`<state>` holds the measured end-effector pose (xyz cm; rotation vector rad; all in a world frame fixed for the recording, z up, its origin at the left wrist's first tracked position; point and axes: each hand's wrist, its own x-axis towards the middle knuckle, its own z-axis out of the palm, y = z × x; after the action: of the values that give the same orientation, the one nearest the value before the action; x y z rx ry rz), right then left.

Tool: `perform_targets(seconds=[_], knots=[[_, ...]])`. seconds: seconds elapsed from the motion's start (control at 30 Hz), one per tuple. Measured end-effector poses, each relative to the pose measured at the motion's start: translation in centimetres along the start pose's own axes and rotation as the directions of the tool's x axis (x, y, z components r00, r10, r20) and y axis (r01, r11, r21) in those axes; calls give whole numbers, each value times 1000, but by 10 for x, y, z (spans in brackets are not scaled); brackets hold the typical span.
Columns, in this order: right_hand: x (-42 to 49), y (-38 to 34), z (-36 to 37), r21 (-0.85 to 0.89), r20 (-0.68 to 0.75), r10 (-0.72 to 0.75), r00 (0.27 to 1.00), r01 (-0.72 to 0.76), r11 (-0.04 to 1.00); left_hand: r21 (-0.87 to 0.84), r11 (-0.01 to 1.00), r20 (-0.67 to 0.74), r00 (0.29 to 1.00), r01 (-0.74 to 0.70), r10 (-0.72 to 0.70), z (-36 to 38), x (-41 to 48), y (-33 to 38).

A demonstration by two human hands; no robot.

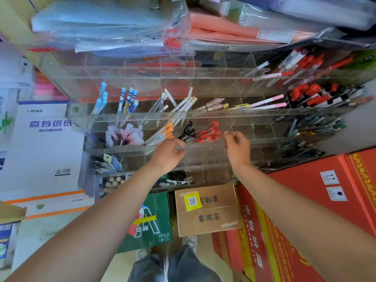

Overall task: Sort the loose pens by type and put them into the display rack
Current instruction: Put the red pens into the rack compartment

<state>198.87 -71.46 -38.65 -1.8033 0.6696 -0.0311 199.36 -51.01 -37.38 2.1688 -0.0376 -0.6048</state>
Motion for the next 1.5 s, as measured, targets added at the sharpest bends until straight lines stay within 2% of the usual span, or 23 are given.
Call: perform_targets(seconds=[0.2,0.37,0.5,0.7,0.83,0.97,1.07,1.27,1.5], knots=[[-57,2,24,1,228,46,973,-48,999,-171,985,-73,997,-40,28,-19,-29,-12],[-111,-23,96,12,438,-5,899,0,1000,-173,983,-220,975,-63,23,-72,-60,-51],[-155,-54,175,10,490,-61,870,65,998,-169,984,-327,945,-57,-2,-130,-88,-113],[-240,-87,319,41,550,-132,825,131,991,-182,973,-477,878,-143,40,-240,-152,-230],[-297,-100,421,34,609,-143,780,154,987,-175,984,-542,837,-26,-74,-310,-193,-316],[-336,-100,512,-13,689,-85,720,130,991,-192,973,-572,791,126,-216,-357,-219,-392],[-347,-84,564,-113,726,22,687,87,990,-220,936,-496,795,275,-350,-369,-231,-442],[-346,-39,627,-377,747,236,622,104,920,-272,860,-364,781,432,-508,-373,-241,-516],[-345,-5,668,-499,728,397,559,34,866,-325,800,-370,711,504,-598,-380,-234,-572]])
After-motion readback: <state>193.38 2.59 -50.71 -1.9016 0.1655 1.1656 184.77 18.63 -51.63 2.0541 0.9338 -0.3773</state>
